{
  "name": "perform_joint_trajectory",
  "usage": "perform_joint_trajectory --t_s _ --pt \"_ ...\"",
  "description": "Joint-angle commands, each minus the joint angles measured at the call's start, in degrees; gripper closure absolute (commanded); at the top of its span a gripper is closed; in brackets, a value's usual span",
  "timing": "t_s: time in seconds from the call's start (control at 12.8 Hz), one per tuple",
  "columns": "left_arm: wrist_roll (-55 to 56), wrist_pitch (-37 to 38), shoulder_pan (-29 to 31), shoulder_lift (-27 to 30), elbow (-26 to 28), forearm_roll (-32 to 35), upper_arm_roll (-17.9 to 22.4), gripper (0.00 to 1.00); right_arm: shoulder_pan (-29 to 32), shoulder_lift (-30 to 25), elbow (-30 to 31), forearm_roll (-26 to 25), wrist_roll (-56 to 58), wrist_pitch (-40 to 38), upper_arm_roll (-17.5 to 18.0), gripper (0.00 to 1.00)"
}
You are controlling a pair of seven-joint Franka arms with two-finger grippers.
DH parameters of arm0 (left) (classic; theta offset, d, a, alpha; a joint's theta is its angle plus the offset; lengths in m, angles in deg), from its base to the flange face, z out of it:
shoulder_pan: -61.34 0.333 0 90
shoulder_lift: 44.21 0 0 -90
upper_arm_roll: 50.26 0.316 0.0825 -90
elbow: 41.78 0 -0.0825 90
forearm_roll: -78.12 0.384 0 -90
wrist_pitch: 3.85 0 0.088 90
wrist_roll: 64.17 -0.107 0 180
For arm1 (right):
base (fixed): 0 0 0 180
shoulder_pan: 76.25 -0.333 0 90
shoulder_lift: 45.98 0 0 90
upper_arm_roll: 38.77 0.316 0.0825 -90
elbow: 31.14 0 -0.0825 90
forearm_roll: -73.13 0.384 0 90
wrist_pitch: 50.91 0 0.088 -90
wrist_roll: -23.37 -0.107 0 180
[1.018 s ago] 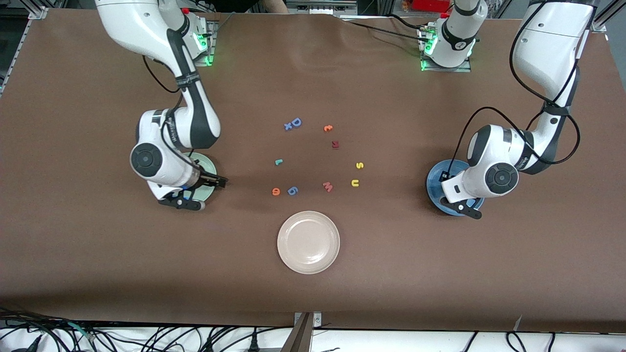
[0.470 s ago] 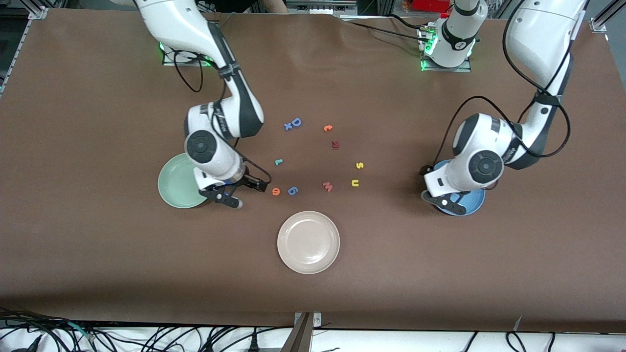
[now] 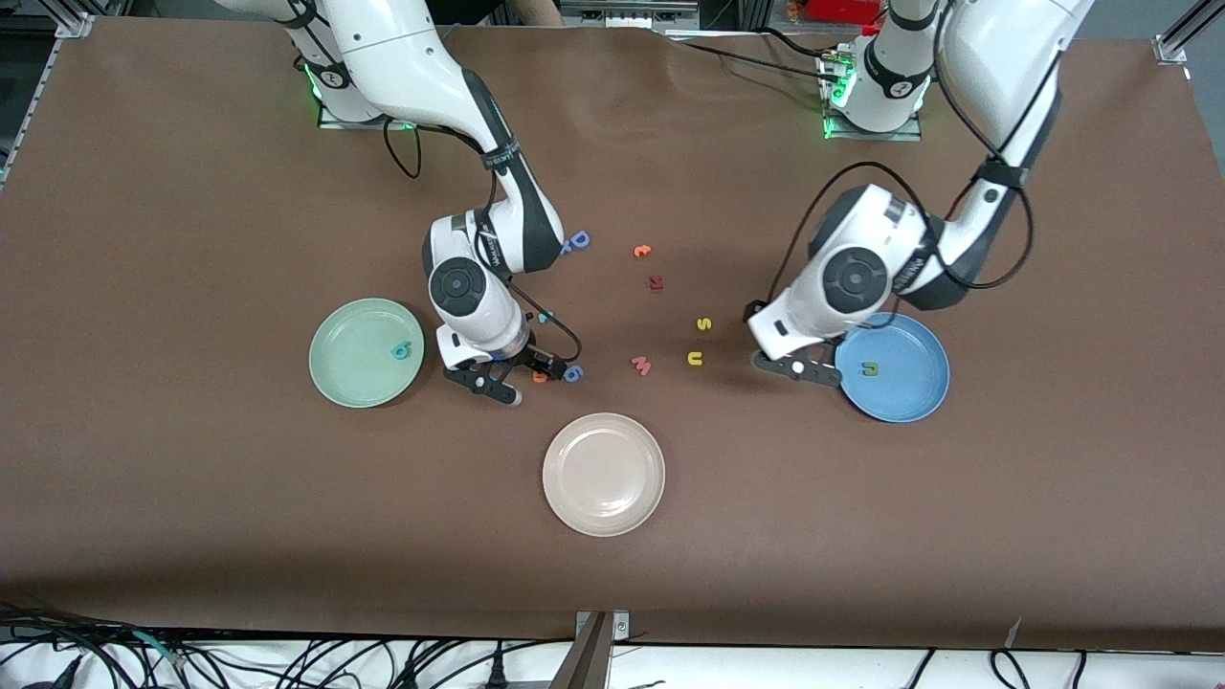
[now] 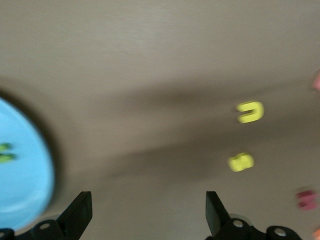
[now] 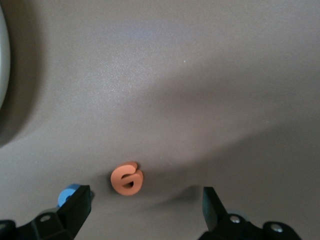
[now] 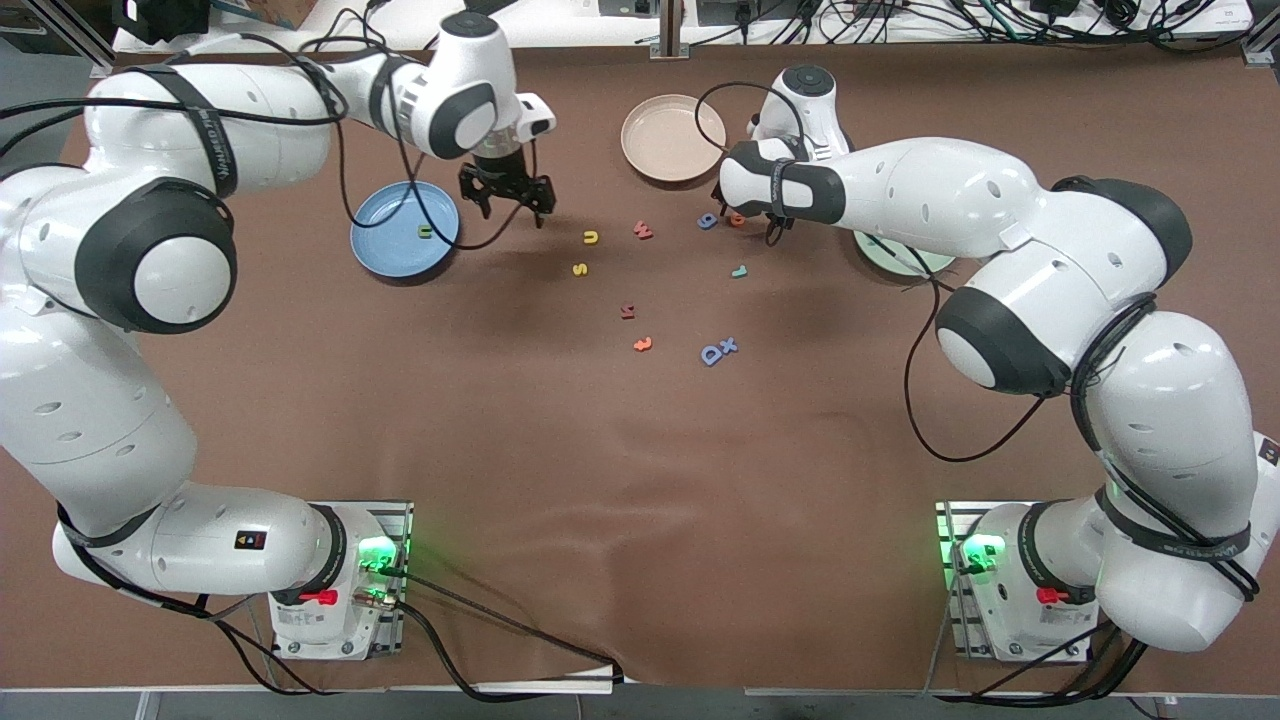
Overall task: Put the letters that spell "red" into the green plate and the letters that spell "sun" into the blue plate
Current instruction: 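Grasp the yellow s with the left gripper while the right gripper grasps e, then carry the s to the blue plate while the right gripper carries e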
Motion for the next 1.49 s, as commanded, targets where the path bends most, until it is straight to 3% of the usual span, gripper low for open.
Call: perform_joint_trajectory --t_s 0.0,0.16,0.39,0.63,0.94,1.02,1.1,1.25,1.41 --pt "10.6 -5.0 -4.3 -3.5 -0.3 1.7 0.0 0.00 0.4 1.0 -1.8 0.8 0.1 0.1 0.1 0.16" --pt "17.1 -9.0 -8.1 -6.2 0.3 2.3 0.3 0.00 0.6 1.2 -1.8 0.6 0.2 0.1 0.1 0.22" --pt "19.9 -12.4 -8.6 -8.4 0.5 2.4 0.3 0.00 0.6 2.1 -3.3 0.7 0.0 0.2 0.1 0.25" --pt "20.5 -12.9 -8.7 -9.1 0.7 6.5 0.3 0.00 0.4 3.3 -4.0 1.2 -0.2 1.8 0.1 0.25" --pt "20.5 -12.9 -8.5 -9.3 0.9 6.9 0.4 0.07 0.4 4.0 -4.2 1.2 -0.3 2.7 0.2 0.25" --pt "20.5 -12.9 -8.6 -9.3 1.3 6.9 0.4 0.08 0.4 4.1 -4.2 1.2 0.0 2.7 0.2 0.31" --pt "20.5 -12.9 -8.6 -9.2 1.7 6.9 0.4 0.14 0.4 4.2 -4.2 1.2 0.0 2.7 0.2 0.45" --pt "20.5 -12.9 -8.6 -9.2 1.9 6.9 0.4 0.54 0.4 4.2 -4.2 1.2 0.2 2.7 0.2 0.63" --pt "20.5 -12.9 -8.8 -9.3 1.9 6.9 0.4 0.58 0.4 4.2 -4.2 1.2 0.3 2.7 0.2 0.73"
